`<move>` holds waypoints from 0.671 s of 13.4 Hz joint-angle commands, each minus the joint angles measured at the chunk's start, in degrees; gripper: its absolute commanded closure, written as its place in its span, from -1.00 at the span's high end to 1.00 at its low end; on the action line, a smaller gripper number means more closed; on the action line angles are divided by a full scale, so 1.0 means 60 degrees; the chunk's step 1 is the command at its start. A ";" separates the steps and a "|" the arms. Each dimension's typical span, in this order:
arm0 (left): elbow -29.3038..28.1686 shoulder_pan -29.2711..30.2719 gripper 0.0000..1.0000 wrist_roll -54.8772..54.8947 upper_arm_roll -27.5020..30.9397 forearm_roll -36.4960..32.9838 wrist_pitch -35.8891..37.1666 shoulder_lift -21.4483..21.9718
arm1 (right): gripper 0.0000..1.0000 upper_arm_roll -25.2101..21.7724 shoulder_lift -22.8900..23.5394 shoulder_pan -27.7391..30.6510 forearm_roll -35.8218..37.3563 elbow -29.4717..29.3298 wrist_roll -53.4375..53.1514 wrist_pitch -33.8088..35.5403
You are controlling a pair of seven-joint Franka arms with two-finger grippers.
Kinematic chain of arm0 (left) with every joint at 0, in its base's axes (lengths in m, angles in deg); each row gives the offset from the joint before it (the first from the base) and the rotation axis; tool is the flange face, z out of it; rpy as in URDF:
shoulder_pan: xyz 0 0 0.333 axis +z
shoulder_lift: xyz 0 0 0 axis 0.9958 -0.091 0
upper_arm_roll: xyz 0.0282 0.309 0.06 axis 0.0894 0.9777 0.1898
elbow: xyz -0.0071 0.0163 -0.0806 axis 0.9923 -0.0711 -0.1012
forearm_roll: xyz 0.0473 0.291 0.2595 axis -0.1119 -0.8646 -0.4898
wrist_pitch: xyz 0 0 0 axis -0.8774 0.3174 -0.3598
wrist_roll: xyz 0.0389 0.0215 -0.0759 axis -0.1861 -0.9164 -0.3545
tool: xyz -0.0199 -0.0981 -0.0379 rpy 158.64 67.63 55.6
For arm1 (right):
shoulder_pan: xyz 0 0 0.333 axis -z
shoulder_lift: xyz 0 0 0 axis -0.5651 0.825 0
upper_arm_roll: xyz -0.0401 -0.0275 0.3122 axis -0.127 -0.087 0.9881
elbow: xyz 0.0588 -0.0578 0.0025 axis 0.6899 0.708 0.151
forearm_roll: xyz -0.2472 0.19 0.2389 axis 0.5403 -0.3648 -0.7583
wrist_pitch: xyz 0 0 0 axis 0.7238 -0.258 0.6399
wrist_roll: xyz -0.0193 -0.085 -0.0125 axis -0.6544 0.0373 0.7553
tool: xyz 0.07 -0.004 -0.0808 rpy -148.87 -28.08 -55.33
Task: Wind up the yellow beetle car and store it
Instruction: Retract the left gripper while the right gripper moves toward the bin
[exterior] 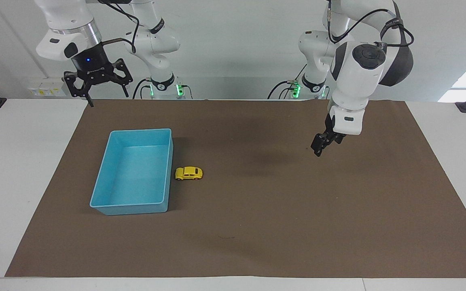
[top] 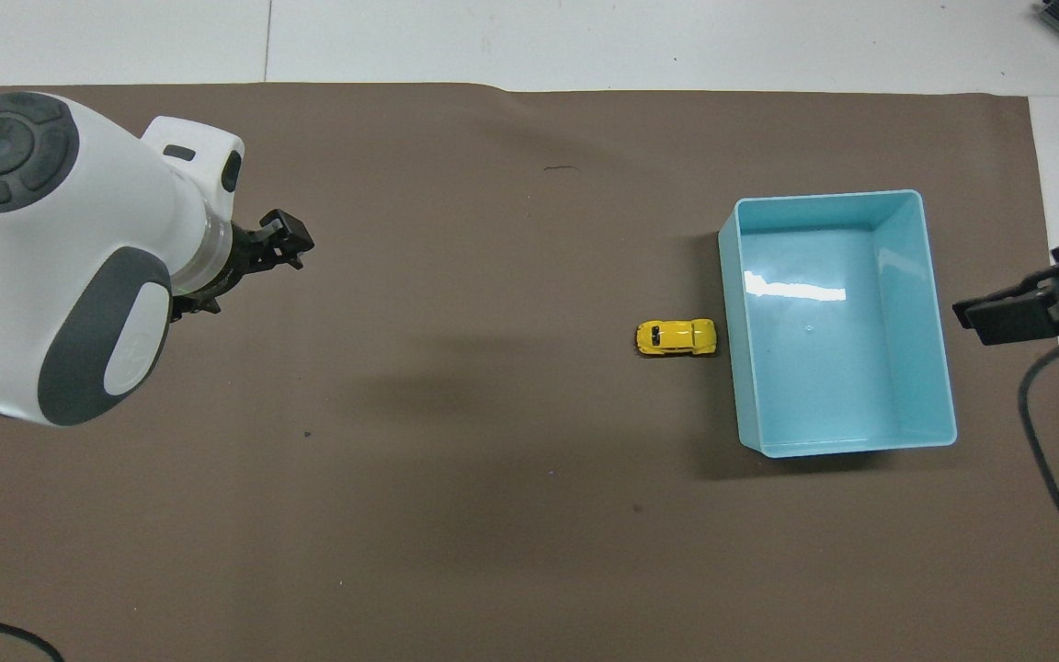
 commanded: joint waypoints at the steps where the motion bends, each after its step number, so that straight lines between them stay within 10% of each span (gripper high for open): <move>1: -0.0299 0.0374 1.00 0.1672 -0.0074 0.0096 0.0348 0.0400 | 1.00 0.0199 -0.0164 -0.0123 0.0153 0.0045 0.1179 0.0193; 9: -0.0284 0.1325 1.00 0.5498 -0.0074 0.0096 0.1038 0.0927 | 1.00 0.0288 -0.0208 -0.0123 0.0241 0.0060 0.4548 0.0281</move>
